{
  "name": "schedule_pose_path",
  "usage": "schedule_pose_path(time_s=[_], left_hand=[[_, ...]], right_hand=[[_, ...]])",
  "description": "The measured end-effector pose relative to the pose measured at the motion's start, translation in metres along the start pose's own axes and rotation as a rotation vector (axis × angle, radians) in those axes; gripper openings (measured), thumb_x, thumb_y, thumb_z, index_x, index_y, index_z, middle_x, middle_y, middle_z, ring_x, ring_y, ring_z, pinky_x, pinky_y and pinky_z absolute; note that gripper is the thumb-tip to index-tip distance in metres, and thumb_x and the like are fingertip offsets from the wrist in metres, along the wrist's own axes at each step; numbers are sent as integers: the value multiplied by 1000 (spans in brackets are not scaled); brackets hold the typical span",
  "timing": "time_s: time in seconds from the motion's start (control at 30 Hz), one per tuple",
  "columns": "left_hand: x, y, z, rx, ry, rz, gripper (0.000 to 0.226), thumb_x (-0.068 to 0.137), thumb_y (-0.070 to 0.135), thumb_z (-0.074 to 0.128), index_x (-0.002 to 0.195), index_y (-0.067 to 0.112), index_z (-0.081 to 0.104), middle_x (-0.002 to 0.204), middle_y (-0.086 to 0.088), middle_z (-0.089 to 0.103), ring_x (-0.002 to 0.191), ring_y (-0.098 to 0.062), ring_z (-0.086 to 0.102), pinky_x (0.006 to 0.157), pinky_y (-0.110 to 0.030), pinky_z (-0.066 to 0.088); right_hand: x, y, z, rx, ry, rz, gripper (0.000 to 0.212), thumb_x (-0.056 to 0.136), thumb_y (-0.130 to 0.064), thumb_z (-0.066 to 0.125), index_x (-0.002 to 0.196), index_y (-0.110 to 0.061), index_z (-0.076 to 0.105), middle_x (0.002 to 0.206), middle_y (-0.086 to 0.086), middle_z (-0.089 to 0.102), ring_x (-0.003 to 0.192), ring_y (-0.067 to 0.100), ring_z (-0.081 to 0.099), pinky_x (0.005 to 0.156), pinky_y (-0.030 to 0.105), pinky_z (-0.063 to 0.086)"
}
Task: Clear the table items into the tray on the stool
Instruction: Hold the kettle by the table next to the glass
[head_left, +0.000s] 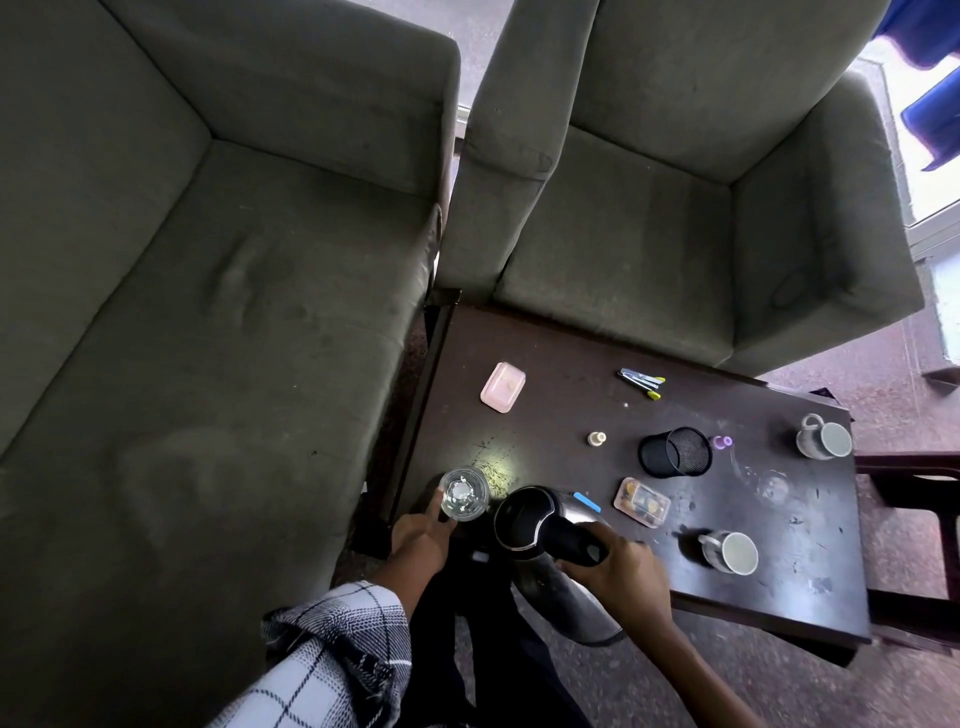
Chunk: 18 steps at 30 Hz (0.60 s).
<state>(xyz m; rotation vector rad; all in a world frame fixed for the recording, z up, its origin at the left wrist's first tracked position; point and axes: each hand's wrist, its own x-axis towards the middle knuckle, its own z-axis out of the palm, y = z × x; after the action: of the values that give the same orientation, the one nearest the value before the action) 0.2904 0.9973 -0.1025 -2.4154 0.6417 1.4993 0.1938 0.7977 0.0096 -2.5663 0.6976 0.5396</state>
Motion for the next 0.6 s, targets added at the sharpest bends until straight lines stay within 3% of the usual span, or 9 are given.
schedule_pose_path(time_s=[0.6], left_hand=[[4, 0, 2, -21, -5, -7, 78, 88, 0, 45, 145, 44, 13, 154, 7, -28, 124, -27, 50, 94, -38, 49]], right_hand=[[-1, 1, 0, 4, 13, -18, 46, 60, -59, 64, 99, -35, 66, 82, -2, 73, 82, 23, 68, 62, 27, 43]])
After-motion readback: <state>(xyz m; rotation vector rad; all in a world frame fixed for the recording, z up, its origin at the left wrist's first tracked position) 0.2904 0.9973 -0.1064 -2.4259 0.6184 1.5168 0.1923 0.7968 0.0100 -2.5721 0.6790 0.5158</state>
